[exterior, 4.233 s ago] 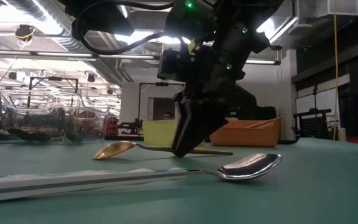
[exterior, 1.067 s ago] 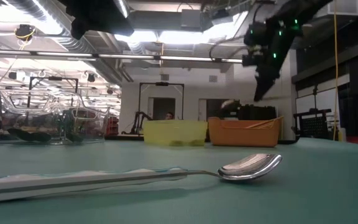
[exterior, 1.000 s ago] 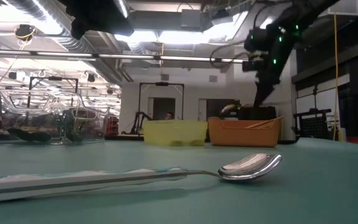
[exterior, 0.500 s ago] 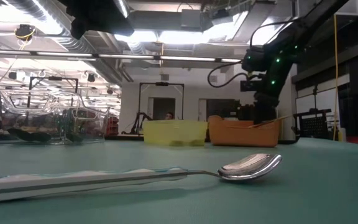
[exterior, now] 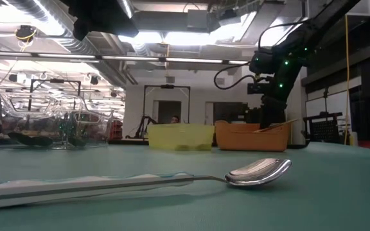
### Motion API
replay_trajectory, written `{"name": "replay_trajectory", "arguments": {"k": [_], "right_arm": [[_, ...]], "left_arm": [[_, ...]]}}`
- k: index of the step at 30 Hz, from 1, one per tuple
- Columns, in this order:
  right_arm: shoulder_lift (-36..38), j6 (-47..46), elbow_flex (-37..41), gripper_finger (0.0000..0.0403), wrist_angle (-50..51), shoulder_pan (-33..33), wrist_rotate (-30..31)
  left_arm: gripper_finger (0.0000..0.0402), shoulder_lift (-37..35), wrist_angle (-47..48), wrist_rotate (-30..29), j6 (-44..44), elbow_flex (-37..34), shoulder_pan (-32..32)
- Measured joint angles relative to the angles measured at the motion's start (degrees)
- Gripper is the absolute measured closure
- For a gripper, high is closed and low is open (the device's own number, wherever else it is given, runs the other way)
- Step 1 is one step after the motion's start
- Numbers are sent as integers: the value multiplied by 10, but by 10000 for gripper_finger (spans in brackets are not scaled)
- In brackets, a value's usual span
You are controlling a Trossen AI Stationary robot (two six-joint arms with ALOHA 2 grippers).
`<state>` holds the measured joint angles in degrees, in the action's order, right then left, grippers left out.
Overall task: Sort silverware by color (type)
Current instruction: Put the gold spoon into the orange bin, then put the blue spoon into the green bin
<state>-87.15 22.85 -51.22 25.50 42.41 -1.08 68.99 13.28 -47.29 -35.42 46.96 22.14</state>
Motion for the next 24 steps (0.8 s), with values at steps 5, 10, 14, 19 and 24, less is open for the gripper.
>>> {"name": "replay_trajectory", "arguments": {"k": [5, 10, 14, 19, 24], "right_arm": [[0, 0, 0, 349, -1, 0, 0], [0, 0, 0, 320, -1, 0, 0], [0, 0, 0, 313, -1, 0, 0], [0, 0, 0, 313, -1, 0, 0], [0, 0, 0, 313, -2, 0, 0]], "left_arm": [[379, 0, 0, 0, 0, 0, 0], [379, 0, 0, 12, 0, 0, 0], [368, 0, -9, 48, -1, 0, 0], [327, 0, -44, 80, -1, 0, 0], [276, 15, -109, 128, 1, 0, 1]]}}
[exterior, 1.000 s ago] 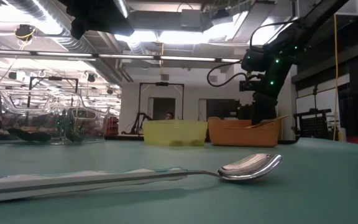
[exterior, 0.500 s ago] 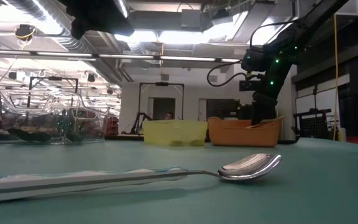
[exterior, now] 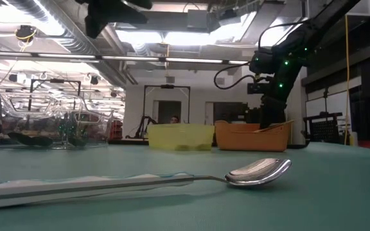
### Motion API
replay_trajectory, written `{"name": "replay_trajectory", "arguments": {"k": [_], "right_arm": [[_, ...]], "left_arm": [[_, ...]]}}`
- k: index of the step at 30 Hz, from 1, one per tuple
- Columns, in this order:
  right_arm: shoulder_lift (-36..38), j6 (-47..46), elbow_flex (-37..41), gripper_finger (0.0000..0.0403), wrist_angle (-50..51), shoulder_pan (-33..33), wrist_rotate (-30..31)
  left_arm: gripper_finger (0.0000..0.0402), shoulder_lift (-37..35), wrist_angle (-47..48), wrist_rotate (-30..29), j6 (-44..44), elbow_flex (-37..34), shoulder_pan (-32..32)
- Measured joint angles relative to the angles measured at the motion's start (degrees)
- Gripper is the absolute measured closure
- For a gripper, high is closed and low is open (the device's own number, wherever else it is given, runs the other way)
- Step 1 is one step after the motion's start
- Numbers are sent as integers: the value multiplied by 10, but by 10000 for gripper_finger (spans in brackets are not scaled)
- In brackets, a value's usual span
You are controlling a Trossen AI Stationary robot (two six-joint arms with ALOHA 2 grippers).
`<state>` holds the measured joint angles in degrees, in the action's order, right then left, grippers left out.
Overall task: Sort silverware by color (type)
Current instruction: Put the blue spoon into the green bin
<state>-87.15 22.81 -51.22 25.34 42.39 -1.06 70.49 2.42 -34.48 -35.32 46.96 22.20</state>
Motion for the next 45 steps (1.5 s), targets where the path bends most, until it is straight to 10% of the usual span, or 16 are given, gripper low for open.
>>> {"name": "replay_trajectory", "arguments": {"k": [11, 20, 45], "right_arm": [[0, 0, 0, 313, 1, 0, 0], [0, 0, 0, 313, 1, 0, 0], [0, 0, 0, 313, 1, 0, 0]], "left_arm": [[255, 172, -251, 96, 151, 0, 40], [277, 300, -302, 87, 104, 0, 87], [290, 451, -114, 84, 83, 157, 133]]}}
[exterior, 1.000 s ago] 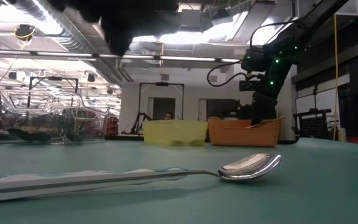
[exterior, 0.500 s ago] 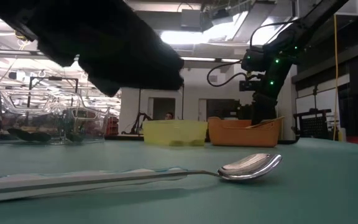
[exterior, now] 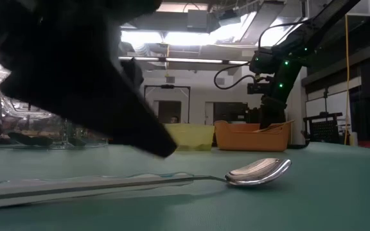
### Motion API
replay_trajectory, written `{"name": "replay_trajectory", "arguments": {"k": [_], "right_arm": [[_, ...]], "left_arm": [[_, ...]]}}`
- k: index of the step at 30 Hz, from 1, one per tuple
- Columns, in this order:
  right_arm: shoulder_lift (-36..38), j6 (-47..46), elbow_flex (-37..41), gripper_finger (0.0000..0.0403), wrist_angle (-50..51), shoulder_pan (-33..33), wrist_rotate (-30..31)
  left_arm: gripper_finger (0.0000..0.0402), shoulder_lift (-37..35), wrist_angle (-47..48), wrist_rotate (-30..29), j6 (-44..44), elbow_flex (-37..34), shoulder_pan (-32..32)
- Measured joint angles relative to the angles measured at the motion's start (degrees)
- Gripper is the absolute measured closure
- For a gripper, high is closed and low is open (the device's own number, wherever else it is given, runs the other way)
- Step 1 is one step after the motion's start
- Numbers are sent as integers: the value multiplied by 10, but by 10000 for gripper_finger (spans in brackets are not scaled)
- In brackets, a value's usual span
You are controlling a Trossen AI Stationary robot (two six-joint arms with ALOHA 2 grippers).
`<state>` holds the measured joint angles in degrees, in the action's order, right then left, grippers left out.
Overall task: Sort silverware by color (type)
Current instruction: Put the blue spoon into the green bin
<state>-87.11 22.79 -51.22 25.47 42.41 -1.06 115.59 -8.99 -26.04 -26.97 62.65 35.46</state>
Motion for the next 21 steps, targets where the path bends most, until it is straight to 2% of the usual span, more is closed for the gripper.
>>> {"name": "replay_trajectory", "arguments": {"k": [4, 14, 21], "right_arm": [[0, 0, 0, 313, 0, 0, 0], [0, 0, 0, 313, 0, 0, 0], [0, 0, 0, 313, 0, 0, 0]], "left_arm": [[290, 0, 26, 3, -26, 0, 2], [290, 0, 19, 5, -58, 0, 15], [290, 0, 38, 2, -59, 0, 23]]}}
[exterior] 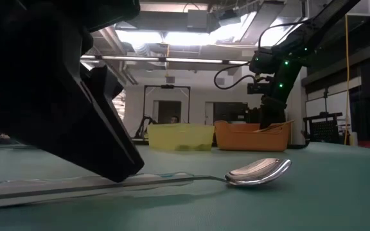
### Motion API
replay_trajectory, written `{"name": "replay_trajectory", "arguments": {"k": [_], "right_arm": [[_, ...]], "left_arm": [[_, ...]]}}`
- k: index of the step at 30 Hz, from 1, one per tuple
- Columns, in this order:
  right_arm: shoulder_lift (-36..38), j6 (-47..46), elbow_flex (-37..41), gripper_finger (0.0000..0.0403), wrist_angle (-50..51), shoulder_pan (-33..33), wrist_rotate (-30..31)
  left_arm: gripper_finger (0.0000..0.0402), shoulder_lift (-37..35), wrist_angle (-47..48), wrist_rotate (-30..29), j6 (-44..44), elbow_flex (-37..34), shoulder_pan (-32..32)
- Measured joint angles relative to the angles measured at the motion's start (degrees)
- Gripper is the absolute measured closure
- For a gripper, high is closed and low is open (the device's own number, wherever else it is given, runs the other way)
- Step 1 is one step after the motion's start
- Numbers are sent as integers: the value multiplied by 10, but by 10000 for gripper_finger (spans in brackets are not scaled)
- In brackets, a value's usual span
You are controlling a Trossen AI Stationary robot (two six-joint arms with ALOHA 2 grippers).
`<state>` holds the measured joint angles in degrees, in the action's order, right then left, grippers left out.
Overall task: Sort silverware by color (type)
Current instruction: Put the blue spoon into the green bin
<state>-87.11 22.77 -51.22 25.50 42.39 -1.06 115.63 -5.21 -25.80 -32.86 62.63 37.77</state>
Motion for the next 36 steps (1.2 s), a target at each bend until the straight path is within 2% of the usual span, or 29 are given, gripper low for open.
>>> {"name": "replay_trajectory", "arguments": {"k": [13, 18, 31, 36], "right_arm": [[0, 0, 0, 313, 0, 0, 0], [0, 0, 0, 313, 0, 0, 0], [0, 0, 0, 313, 0, 0, 0], [0, 0, 0, 313, 0, 0, 0]], "left_arm": [[290, 0, 58, 13, 4, 1, 12], [292, 0, 62, 0, 0, 1, 12], [374, 0, 65, -9, 22, 1, 7], [380, 0, 64, -8, 47, 1, -5]]}}
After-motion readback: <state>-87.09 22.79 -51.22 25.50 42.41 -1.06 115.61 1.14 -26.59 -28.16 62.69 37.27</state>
